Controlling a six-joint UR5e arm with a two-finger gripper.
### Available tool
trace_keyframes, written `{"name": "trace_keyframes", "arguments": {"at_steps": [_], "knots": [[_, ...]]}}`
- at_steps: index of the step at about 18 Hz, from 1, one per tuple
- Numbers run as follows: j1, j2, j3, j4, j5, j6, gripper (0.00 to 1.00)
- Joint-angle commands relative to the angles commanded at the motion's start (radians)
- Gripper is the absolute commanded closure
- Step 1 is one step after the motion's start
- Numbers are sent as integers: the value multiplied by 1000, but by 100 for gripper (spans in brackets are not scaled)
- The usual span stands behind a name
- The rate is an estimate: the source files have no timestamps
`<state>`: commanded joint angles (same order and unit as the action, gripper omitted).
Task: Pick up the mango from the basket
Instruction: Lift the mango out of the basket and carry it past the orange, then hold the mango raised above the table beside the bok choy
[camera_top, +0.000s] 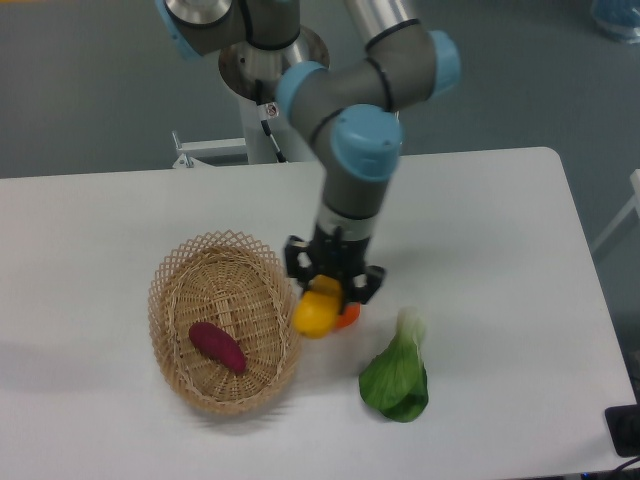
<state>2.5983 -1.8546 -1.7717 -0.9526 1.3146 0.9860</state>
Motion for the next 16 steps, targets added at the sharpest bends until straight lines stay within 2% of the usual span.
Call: {"name": "trace_keyframes", "arguments": {"at_steps": [6, 9, 11, 16], "knots": [[155, 5, 24, -17, 35, 250, 81], [175, -1, 55, -60, 130, 305, 80], [183, -20, 83, -80, 155, 376, 79], [197, -67, 150, -83, 189, 410, 79]]}}
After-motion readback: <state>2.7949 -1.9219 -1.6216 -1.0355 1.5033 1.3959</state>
